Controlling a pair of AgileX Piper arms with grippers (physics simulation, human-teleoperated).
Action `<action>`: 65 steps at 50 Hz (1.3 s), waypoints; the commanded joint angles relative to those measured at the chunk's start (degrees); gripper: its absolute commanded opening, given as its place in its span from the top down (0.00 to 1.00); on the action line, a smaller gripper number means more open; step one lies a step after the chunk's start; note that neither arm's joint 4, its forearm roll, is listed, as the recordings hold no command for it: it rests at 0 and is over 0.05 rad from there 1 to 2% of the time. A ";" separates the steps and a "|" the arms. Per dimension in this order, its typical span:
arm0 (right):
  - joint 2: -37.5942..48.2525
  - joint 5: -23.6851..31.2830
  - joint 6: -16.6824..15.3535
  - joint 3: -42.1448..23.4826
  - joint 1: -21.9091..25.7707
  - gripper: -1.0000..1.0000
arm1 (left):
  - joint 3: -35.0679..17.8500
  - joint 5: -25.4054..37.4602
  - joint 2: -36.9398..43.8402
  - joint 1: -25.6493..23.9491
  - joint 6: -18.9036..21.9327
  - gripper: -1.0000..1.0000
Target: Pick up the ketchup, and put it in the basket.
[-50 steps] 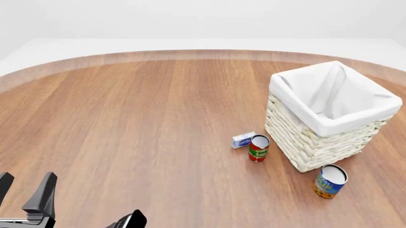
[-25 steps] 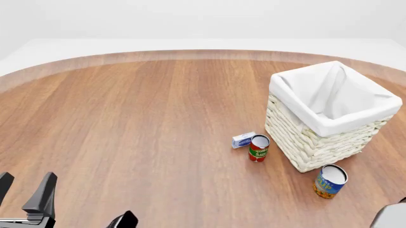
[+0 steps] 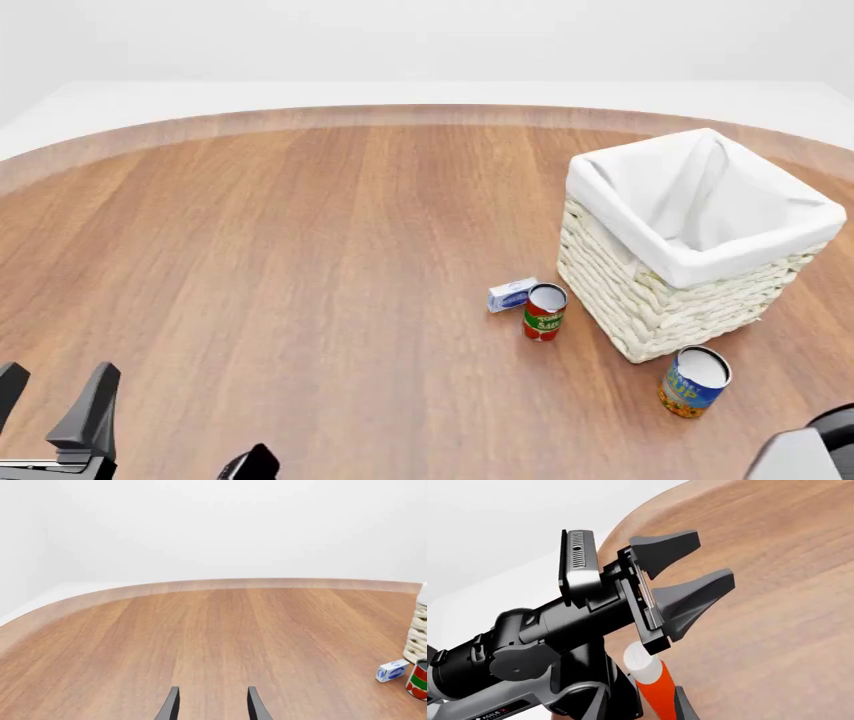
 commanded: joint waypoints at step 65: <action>11.52 -0.66 3.10 -10.04 -0.25 0.00 | 0.00 0.00 0.00 0.00 0.00 0.00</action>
